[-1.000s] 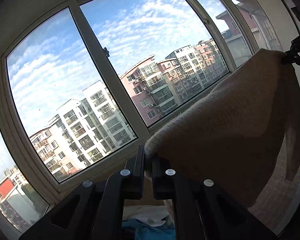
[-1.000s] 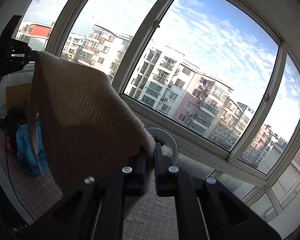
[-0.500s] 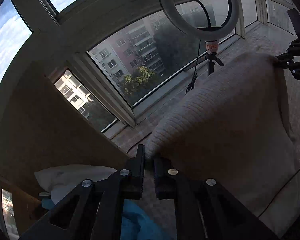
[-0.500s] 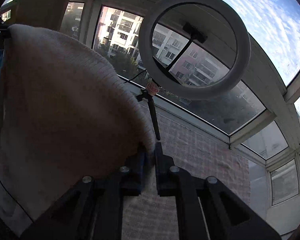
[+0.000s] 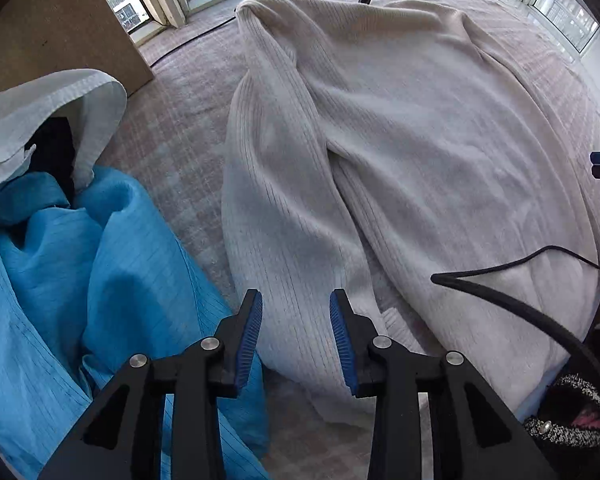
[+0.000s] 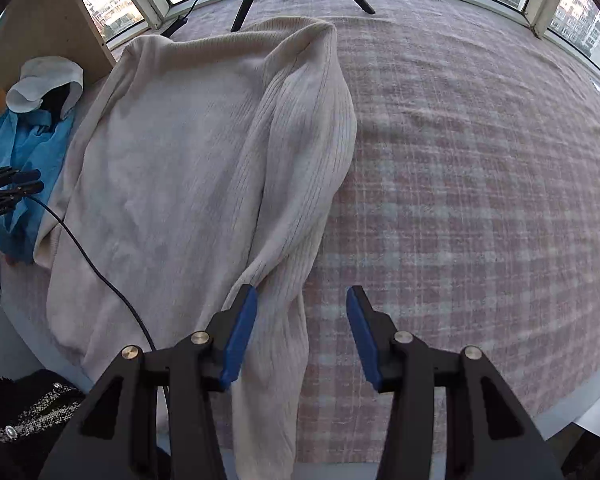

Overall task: Fold clothes
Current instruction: 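Lay the cardigan flat on the cloth and open both grippers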

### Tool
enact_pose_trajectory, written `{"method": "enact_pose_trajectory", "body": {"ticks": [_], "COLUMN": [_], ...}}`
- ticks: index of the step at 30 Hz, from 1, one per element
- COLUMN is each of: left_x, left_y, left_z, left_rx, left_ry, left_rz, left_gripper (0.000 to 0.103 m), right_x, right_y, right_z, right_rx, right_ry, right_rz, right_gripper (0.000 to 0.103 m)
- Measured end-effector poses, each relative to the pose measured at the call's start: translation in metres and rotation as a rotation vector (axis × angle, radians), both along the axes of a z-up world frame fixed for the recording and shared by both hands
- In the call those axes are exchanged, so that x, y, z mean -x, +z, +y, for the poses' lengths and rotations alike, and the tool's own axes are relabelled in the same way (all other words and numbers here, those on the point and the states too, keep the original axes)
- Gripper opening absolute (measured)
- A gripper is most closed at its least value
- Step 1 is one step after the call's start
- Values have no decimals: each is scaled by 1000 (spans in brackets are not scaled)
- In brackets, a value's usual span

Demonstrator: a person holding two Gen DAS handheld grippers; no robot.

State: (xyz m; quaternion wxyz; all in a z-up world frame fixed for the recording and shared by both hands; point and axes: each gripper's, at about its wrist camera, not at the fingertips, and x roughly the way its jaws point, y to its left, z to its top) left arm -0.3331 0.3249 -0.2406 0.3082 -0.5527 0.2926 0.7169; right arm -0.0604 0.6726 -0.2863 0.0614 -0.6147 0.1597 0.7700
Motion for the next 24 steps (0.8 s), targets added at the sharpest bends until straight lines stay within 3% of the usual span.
{"method": "enact_pose_trajectory", "body": {"ticks": [2, 5, 6, 7, 9, 10, 11, 15, 19, 21, 23, 24], "left_x": [-11, -27, -32, -37, -38, -37, -37, -32, 16, 41, 41, 41], "left_y": [-13, -31, -38, -44, -44, -43, -40, -1, 48, 61, 71, 76], "left_z": [1, 1, 2, 2, 2, 2, 1, -14, -60, -83, -96, -103], "left_rx": [7, 17, 21, 24, 16, 9, 7, 30, 101, 134, 130, 128], "left_ry": [-4, -10, -12, -14, -3, 4, 8, 6, 151, 233, 250, 258], "left_rz": [-18, -45, -54, -63, -68, -69, -64, 83, 273, 309, 326, 335], "left_gripper": [35, 33, 28, 6, 3, 3, 2, 2, 3, 4, 7, 7], "right_x": [-10, -15, -16, -17, -18, -18, -19, -21, -37, -45, -51, -55], "right_y": [-15, -30, -32, -34, -36, -36, -32, -11, 40, 57, 64, 68], "right_z": [-18, -33, -36, -40, -45, -45, -43, -28, 20, 49, 69, 78], "right_rx": [38, 12, -5, -21, -35, -27, -30, -61, -267, -388, -427, -447], "right_ry": [-1, -3, 3, 8, 22, 25, 19, -12, -145, -227, -251, -263], "right_rz": [-17, -58, -60, -62, -54, -46, -40, -14, 17, -6, -39, -56], "right_gripper": [46, 46, 46, 46, 46, 37, 6, 7, 7, 8, 19, 19]}}
